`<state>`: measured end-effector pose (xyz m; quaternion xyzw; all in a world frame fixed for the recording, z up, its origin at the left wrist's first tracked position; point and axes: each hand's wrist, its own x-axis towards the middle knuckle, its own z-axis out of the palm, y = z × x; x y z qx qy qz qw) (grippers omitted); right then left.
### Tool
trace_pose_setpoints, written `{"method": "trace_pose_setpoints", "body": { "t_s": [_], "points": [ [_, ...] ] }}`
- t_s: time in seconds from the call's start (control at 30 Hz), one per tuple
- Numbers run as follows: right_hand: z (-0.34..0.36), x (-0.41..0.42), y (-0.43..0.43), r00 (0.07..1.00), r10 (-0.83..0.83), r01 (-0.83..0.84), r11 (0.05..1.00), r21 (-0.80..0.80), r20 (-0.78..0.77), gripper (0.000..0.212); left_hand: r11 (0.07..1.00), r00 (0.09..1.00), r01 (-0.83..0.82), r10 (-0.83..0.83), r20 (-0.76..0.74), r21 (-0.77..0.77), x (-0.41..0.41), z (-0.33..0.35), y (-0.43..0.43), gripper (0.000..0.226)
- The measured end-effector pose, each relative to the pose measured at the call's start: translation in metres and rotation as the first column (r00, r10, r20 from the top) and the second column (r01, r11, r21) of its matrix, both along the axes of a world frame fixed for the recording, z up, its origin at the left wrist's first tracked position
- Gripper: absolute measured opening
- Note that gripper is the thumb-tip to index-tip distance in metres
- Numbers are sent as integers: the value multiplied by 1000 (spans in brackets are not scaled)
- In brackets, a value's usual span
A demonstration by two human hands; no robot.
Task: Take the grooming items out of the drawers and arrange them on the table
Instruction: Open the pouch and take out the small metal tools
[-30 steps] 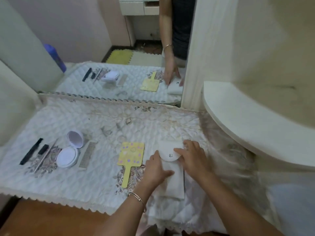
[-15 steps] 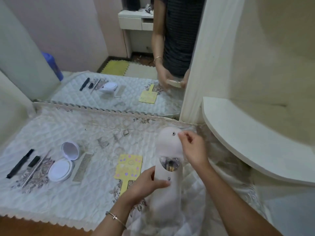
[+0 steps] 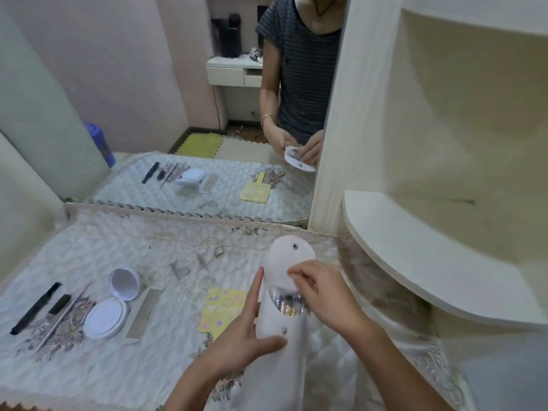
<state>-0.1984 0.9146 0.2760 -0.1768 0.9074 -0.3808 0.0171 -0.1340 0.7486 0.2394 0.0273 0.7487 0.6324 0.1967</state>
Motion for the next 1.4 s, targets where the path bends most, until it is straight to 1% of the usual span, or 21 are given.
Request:
{"method": "trace_pose_setpoints", "body": {
  "t_s": [0.07,0.13,0.17,0.23,0.3,0.4,0.57,0.6,0.67,0.73,0.8,0.87,0.97,1.07,1.17,1.27,1.4],
  "points": [
    [2,5,2,996,49,-49,999,0,76,21,993,994,73,-81,-78,-94,-2,6,0,99],
    [3,10,5,997,39,-37,999,-32,71,21,985,991,79,-94,-94,-155,-4,8,0,98],
    [4,11,6,998,35,-33,999,-35,49,21,984,992,73,-89,-89,-164,-4,8,0,99],
    [3,15,6,996,79,-78,997,-18,46,19,982,991,57,-78,-107,-182,-4,10,1,99],
    [2,18,3,986,138,-140,990,8,90,16,974,991,53,-78,-106,-221,-3,12,1,98],
    [-1,18,1,983,129,-132,991,17,133,17,971,994,45,-68,-90,-233,-2,15,0,96],
    [-5,17,3,984,167,-171,983,68,54,27,938,983,96,-141,-113,-333,-7,23,-1,96],
    [-5,17,3,984,175,-176,982,69,28,26,937,982,102,-148,-114,-333,-8,23,-1,96],
    [-6,19,2,986,168,-166,984,59,-16,23,956,991,85,-111,-77,-281,-9,24,-4,97],
    [-9,22,0,990,135,-134,990,36,-44,26,971,996,63,-74,-43,-229,-10,21,-5,97],
    [-13,24,-2,992,124,-122,991,49,-38,26,960,995,80,-93,-37,-267,-11,19,-6,98],
    [-18,25,-4,992,127,-126,990,58,-4,22,942,991,106,-125,-39,-317,-12,18,-4,98],
    [-20,26,-4,988,84,-83,996,-8,132,11,938,992,119,-123,7,-327,-13,15,-5,97],
    [-21,26,-3,965,88,-83,996,-30,247,22,898,981,177,-193,1,-402,-13,16,-6,96],
    [-25,27,-5,951,120,-133,991,27,284,29,879,976,199,-218,7,-434,-13,18,-5,95],
    [-27,26,-3,942,114,-125,992,15,314,29,874,973,213,-231,11,-437,-11,19,-4,92],
    [-27,23,-1,942,107,-119,993,19,318,29,886,977,198,-211,15,-419,-14,14,-8,91]
  ]
}}
